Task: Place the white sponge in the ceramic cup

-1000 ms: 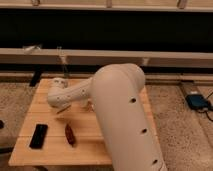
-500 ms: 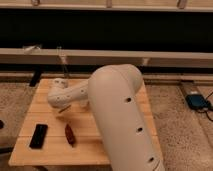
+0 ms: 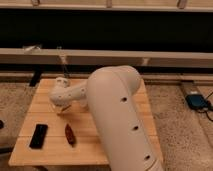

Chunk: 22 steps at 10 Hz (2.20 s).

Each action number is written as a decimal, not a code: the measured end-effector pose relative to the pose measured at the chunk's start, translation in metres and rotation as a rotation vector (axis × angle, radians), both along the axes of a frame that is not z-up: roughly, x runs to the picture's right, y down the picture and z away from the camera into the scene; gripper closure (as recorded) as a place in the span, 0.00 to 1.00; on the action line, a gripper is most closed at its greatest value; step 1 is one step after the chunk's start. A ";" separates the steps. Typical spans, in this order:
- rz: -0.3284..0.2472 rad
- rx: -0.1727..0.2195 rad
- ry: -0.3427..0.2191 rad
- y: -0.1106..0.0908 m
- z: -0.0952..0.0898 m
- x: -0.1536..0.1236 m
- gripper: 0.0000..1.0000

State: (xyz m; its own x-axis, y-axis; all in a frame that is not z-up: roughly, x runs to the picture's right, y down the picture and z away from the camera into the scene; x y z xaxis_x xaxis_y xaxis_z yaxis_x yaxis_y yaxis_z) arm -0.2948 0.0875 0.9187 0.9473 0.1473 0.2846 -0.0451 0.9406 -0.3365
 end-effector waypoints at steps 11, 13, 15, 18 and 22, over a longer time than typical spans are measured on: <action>-0.014 0.009 -0.045 -0.019 0.014 -0.023 0.24; -0.005 -0.017 -0.043 -0.022 0.019 -0.016 0.24; -0.003 -0.064 -0.040 -0.025 0.022 -0.006 0.24; -0.023 -0.093 -0.039 -0.026 0.020 -0.002 0.24; -0.073 -0.118 -0.050 -0.021 0.017 -0.010 0.24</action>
State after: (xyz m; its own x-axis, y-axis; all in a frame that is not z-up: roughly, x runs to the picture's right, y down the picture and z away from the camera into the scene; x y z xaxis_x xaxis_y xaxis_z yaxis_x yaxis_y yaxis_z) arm -0.3045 0.0667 0.9356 0.9418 0.1135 0.3166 0.0419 0.8944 -0.4454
